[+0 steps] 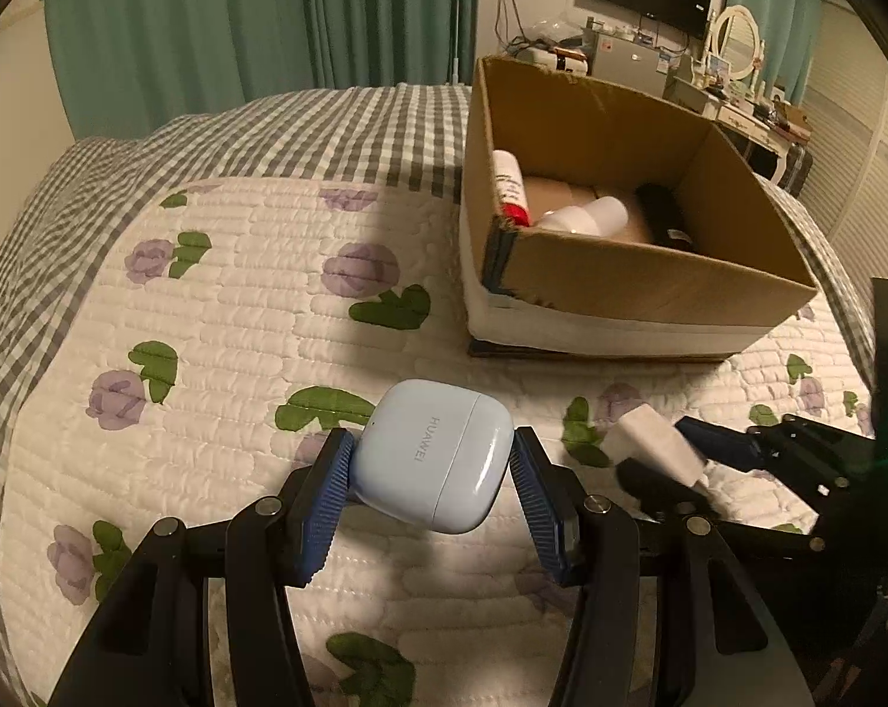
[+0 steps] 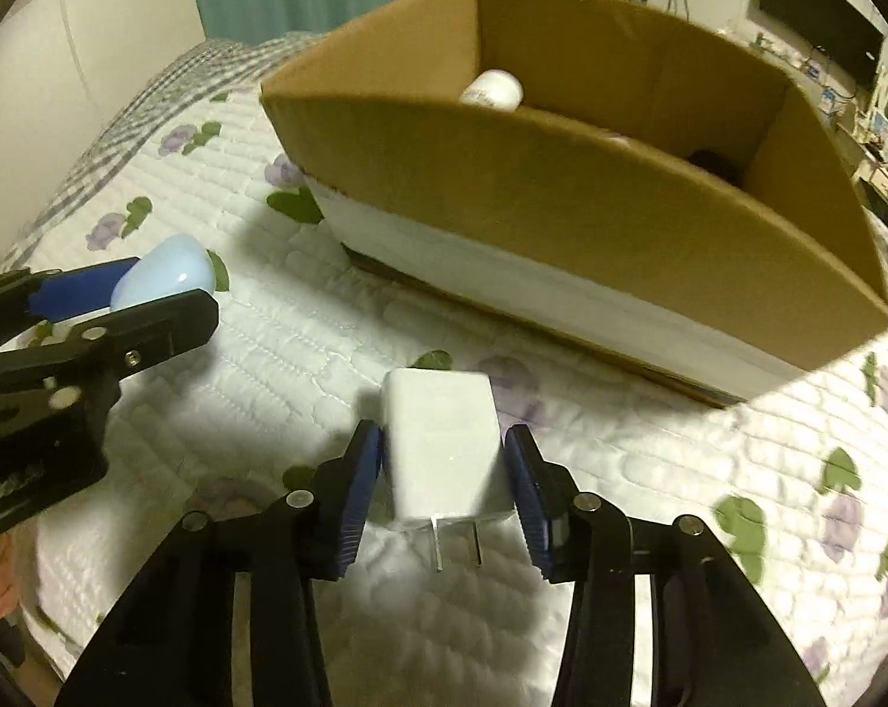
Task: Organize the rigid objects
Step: 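Grasp the blue earbud case with the left tool while the right grasps the other charger, then place the earbud case and charger into the box and open both tools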
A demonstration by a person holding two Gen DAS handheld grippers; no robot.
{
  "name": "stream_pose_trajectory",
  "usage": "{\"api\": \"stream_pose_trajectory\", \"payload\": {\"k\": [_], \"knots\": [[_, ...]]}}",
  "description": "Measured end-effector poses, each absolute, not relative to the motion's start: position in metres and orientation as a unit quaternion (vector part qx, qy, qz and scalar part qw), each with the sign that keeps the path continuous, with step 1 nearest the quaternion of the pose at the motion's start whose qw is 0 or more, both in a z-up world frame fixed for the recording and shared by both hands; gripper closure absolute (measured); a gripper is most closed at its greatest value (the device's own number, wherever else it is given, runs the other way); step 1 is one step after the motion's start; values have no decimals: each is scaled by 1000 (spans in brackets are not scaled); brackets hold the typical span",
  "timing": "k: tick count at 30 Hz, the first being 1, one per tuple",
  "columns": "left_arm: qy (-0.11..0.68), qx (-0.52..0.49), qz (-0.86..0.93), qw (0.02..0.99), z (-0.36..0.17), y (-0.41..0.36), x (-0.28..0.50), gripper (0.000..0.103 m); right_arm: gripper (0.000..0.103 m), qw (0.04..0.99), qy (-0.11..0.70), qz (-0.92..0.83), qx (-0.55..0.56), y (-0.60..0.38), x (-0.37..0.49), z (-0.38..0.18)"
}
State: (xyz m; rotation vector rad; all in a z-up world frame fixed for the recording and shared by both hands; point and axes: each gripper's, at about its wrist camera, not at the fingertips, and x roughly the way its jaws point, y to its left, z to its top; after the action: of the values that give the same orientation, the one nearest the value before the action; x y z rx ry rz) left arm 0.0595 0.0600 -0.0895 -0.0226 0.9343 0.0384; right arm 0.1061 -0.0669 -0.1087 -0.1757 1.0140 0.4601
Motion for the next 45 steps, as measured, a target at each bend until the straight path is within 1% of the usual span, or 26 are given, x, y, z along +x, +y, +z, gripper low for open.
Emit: {"api": "stream_pose_trajectory", "payload": {"k": [15,22,28,33,37,41,45], "knots": [[425,23,-10,905,-48,18,26,48,61,873,446,183,-73,-130,57,-47],[411,14,-34,911,-12,-1,20,48,61,893,410,171,-72,-145,44,9],[385,13,-44,922,26,-13,32,48,61,912,370,165,-67,-161,49,61],[367,12,-47,929,48,-19,64,48,61,922,344,171,-55,-170,73,89],[352,19,-43,935,53,-21,100,48,61,928,325,173,-52,-172,105,99],[339,28,-40,940,49,-21,145,48,61,933,311,172,-47,-171,147,100],[347,28,-42,936,30,-21,192,48,61,933,312,173,-52,-160,196,86]]}}
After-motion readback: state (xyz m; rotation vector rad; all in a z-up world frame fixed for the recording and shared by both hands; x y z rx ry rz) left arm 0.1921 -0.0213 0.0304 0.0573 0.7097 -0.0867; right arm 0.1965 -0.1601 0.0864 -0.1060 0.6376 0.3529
